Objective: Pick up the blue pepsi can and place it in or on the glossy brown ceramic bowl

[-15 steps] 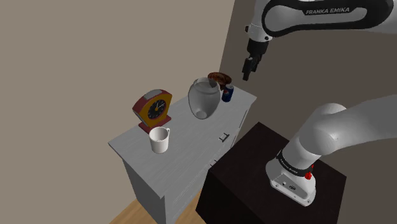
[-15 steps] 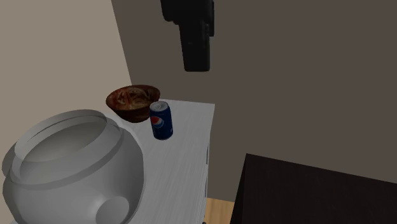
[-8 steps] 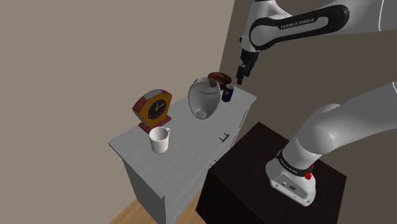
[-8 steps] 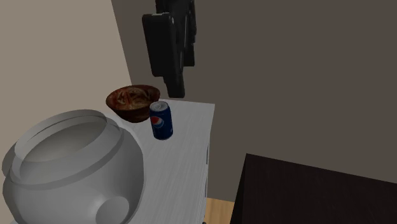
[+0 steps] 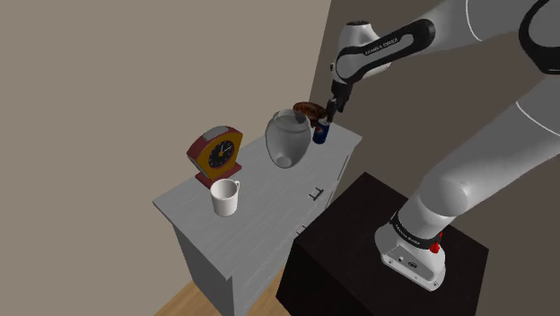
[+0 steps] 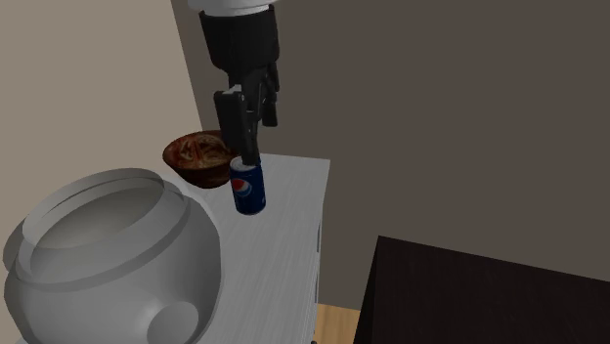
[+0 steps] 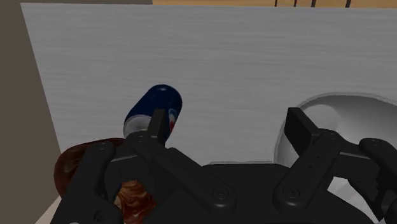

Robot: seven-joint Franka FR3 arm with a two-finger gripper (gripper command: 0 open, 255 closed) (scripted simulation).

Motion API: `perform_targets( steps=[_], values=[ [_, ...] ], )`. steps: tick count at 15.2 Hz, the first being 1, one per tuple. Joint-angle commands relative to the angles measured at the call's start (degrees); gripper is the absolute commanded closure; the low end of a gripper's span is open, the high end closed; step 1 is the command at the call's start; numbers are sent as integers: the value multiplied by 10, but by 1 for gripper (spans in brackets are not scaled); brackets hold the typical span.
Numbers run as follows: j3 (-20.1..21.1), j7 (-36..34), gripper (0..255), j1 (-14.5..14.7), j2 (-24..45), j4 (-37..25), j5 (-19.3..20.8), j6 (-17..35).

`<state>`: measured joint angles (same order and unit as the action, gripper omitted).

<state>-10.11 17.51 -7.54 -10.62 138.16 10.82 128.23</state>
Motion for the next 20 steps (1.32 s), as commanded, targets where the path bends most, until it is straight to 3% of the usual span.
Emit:
perform_targets(
  steps=[1,10,20],
  values=[
    [-10,12,0,-5,40,-15,-3,29],
    [-33,78,0,-37,237,-134,-55,119],
    [-29,89,0,-49,295,-140,-70,172]
  ],
)
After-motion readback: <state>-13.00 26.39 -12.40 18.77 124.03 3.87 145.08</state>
